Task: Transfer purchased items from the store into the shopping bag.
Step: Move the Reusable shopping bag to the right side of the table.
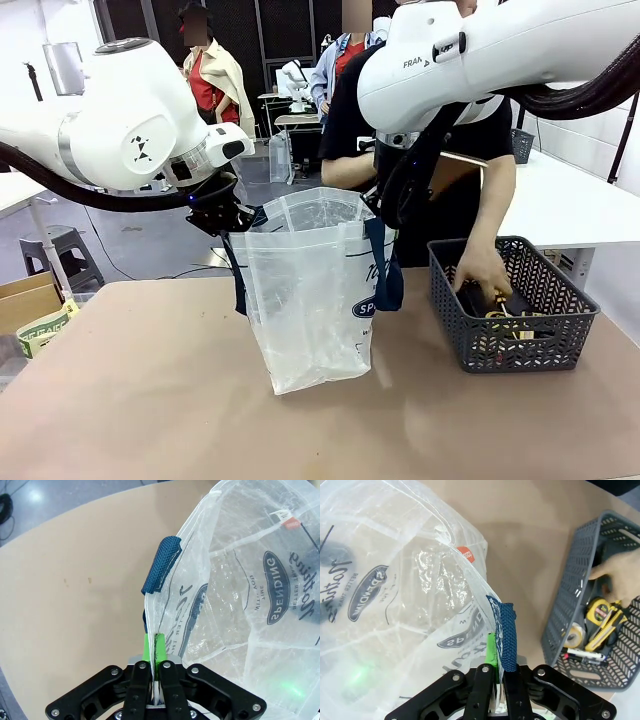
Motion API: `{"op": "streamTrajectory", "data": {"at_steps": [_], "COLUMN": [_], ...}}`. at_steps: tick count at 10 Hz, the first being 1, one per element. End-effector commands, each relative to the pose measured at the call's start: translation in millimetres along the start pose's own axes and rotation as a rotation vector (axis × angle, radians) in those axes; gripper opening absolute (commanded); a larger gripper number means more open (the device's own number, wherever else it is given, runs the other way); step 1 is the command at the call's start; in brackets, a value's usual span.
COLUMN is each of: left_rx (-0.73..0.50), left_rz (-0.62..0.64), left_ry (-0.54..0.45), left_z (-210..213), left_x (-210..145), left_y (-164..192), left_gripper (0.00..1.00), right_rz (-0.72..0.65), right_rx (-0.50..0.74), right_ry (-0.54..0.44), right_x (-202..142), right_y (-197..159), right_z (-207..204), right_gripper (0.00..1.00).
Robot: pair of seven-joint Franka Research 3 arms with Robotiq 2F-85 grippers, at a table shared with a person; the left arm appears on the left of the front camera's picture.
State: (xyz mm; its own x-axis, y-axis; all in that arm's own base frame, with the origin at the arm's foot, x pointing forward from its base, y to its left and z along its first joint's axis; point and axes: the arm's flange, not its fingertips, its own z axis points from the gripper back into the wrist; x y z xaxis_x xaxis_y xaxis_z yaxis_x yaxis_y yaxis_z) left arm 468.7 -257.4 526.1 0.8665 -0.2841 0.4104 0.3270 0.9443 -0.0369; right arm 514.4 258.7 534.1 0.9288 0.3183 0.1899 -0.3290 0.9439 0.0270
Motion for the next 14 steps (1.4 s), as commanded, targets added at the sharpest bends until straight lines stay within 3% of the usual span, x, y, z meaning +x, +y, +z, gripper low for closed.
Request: {"op": "streamTrajectory", "data": {"at_steps": [1, 14], "left_rx": [0.008, 0.008], "left_rz": [0.017, 0.017], "left_ry": [-0.003, -0.003], "left_z": [1.5, 1.5], "left_x": [-0.6, -0.6], "left_y": [1.4, 1.4], "left_gripper": [0.0, 0.0], "right_rz": [-0.013, -0.013], "right_rx": [-0.001, -0.001], "right_ry": [-0.001, -0.001], "right_x": [0.5, 0.5], "right_y": [-1.4, -1.4], "right_z": [1.3, 1.3], "right_gripper": [0.0, 0.0]}}
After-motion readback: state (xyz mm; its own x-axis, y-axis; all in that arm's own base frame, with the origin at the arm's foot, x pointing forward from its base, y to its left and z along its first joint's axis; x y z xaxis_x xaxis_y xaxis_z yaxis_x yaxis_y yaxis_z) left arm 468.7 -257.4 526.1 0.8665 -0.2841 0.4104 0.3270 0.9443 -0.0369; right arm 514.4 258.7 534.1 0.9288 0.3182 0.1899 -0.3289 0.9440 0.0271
